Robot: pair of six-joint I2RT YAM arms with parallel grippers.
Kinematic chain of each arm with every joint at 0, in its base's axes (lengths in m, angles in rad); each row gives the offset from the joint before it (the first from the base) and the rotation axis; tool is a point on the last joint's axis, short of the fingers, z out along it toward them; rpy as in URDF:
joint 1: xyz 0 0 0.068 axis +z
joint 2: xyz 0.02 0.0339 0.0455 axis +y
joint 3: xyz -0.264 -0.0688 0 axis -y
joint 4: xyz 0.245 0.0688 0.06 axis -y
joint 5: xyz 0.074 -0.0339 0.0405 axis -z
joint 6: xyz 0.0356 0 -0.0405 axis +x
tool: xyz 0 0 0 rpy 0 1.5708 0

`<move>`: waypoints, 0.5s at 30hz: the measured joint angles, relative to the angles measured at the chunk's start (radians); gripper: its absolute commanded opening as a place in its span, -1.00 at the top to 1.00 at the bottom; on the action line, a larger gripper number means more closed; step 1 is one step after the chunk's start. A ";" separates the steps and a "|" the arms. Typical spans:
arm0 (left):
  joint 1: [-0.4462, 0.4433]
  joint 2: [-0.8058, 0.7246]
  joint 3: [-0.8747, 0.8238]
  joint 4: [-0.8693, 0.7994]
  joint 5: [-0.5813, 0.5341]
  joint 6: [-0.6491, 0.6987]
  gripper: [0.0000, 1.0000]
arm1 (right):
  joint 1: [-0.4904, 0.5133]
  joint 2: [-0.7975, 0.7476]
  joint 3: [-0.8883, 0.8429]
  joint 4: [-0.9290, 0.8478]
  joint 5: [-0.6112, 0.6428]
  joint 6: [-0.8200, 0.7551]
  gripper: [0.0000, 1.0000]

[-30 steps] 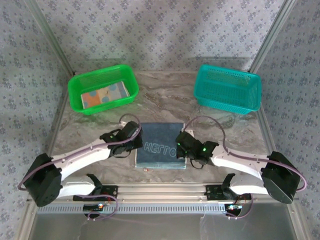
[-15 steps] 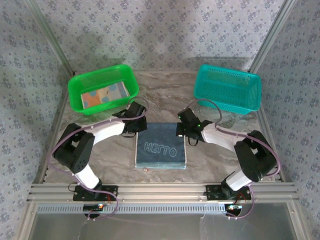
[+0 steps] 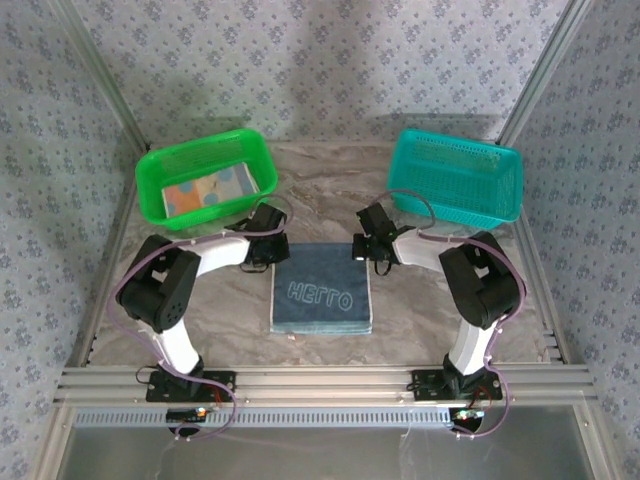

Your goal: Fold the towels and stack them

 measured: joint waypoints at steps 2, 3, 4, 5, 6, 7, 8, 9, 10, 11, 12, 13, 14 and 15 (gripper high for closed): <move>0.002 -0.002 -0.008 0.019 0.001 0.000 1.00 | -0.003 0.000 -0.002 0.005 -0.002 -0.008 1.00; 0.002 -0.006 -0.013 0.024 0.003 0.000 1.00 | -0.003 0.000 -0.002 0.005 -0.003 -0.013 1.00; 0.003 -0.011 -0.019 0.026 0.004 0.000 1.00 | -0.003 -0.002 -0.002 0.005 -0.005 -0.019 1.00; 0.003 -0.019 -0.024 0.022 0.004 0.000 1.00 | -0.003 -0.003 -0.002 0.003 -0.006 -0.023 1.00; 0.004 -0.027 -0.025 0.011 0.003 0.001 1.00 | -0.003 -0.007 -0.002 -0.002 -0.006 -0.029 1.00; 0.005 -0.039 -0.025 -0.008 0.003 0.005 1.00 | -0.003 -0.013 -0.002 -0.008 -0.006 -0.033 1.00; 0.006 -0.052 -0.025 -0.024 0.003 0.008 0.92 | -0.003 -0.021 -0.002 -0.016 -0.005 -0.037 1.00; 0.009 -0.068 -0.025 -0.037 0.003 0.014 0.87 | -0.003 -0.029 -0.002 -0.023 -0.005 -0.039 0.99; 0.013 -0.084 -0.024 -0.048 0.003 0.020 0.80 | -0.003 -0.039 0.000 -0.033 -0.005 -0.042 0.96; 0.018 -0.100 -0.023 -0.054 0.003 0.030 0.73 | -0.003 -0.045 0.003 -0.042 -0.004 -0.045 0.88; 0.023 -0.111 -0.019 -0.062 0.003 0.039 0.67 | -0.003 -0.050 0.009 -0.049 -0.004 -0.047 0.75; 0.031 -0.117 -0.011 -0.069 0.003 0.045 0.64 | -0.005 -0.051 0.018 -0.056 -0.003 -0.048 0.73; 0.037 -0.117 0.000 -0.074 0.003 0.051 0.59 | -0.005 -0.051 0.027 -0.060 -0.001 -0.051 0.73; 0.042 -0.116 0.010 -0.076 0.003 0.058 0.54 | -0.008 -0.051 0.036 -0.063 0.000 -0.051 0.69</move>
